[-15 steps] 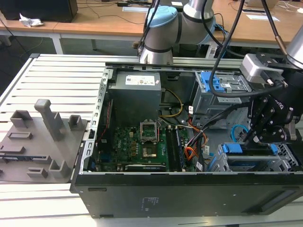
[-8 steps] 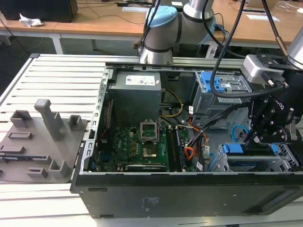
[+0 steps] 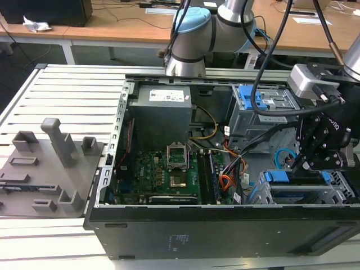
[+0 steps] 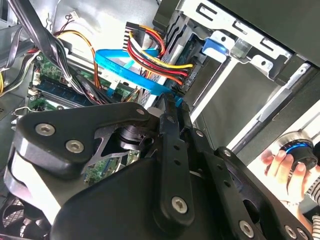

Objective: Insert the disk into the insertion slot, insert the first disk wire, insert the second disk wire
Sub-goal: 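Insert the second disk wire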

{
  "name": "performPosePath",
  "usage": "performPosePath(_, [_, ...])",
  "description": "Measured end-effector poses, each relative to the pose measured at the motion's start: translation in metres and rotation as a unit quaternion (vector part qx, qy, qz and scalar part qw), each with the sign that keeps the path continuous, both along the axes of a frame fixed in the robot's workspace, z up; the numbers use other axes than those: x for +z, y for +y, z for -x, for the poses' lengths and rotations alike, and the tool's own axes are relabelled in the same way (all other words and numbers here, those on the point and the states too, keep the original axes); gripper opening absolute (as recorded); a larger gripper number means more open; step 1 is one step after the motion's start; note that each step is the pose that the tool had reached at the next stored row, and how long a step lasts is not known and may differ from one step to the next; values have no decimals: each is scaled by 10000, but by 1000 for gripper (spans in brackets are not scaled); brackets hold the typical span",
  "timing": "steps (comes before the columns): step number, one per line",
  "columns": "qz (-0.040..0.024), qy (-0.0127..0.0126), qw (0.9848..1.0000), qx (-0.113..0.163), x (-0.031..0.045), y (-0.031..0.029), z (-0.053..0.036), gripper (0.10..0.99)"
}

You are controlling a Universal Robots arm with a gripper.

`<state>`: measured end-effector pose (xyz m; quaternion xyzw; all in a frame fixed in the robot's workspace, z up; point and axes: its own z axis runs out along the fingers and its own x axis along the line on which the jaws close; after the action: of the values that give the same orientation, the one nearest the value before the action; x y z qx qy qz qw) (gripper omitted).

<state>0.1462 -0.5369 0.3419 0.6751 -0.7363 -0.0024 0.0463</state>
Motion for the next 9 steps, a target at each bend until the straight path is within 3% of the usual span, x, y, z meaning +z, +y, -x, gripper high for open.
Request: performPosePath(9, [-35, -2, 10000, 34, 21, -13, 4, 161])
